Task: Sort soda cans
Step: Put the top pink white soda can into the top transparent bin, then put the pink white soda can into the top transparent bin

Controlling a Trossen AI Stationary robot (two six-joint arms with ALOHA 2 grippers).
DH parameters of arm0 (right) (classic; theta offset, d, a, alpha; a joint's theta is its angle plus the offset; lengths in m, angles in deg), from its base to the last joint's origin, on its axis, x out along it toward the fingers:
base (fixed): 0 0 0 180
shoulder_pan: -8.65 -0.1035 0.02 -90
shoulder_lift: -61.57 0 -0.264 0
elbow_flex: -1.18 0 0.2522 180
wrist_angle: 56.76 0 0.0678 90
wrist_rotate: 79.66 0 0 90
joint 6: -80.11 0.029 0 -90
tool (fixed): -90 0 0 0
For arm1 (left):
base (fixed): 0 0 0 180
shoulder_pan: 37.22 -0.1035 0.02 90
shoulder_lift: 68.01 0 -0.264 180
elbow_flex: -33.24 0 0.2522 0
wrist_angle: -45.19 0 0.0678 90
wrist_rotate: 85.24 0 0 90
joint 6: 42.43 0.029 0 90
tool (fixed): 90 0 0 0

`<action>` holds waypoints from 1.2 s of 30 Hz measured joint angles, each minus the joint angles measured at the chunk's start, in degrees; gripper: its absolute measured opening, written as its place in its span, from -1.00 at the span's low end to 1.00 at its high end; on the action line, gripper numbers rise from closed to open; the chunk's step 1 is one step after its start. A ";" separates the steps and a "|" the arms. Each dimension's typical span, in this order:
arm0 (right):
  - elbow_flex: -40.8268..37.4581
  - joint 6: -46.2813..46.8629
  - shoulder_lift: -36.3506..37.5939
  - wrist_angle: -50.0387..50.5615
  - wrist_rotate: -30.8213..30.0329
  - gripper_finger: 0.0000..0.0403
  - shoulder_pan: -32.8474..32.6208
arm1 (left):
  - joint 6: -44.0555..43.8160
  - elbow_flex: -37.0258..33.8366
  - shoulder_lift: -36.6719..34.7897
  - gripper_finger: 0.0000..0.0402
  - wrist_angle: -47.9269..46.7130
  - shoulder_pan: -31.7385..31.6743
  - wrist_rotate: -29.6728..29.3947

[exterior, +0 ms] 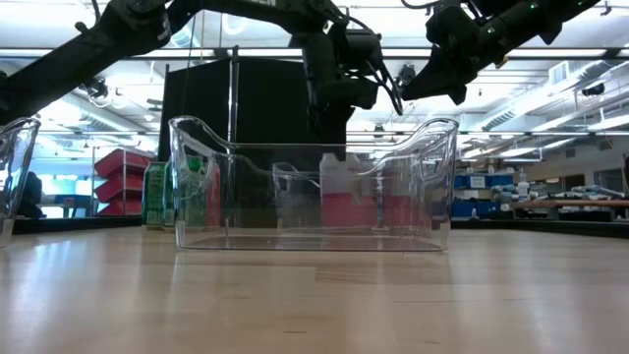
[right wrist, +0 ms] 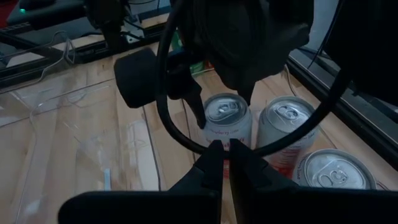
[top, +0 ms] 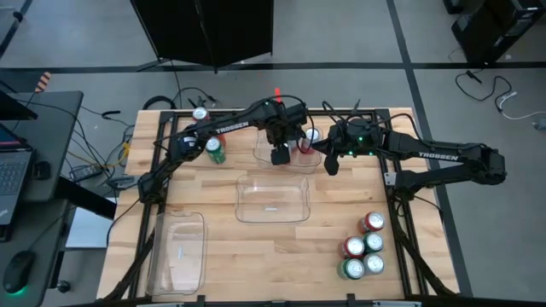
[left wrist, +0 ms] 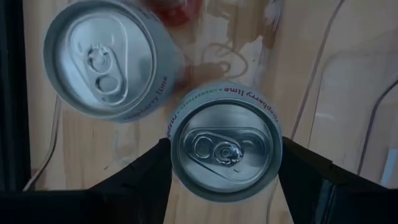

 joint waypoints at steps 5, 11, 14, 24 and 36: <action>0.00 0.00 0.00 0.02 0.00 -0.93 0.00 | 0.04 0.00 0.09 0.51 0.42 0.04 0.21; 0.00 0.00 0.00 0.00 0.00 -0.93 0.00 | 0.04 0.00 0.05 0.79 0.34 0.13 0.45; 0.00 0.00 0.00 0.00 -0.01 -0.93 0.00 | 0.04 0.00 -0.02 0.83 0.31 0.13 0.43; 1.22 -1.23 -0.04 2.00 -0.02 -0.93 -0.15 | 1.44 0.00 -4.35 0.85 -1.35 0.17 0.63; 4.26 -4.50 0.34 8.47 -1.23 -0.94 -6.39 | 2.94 0.04 -7.18 0.65 1.38 0.48 6.11</action>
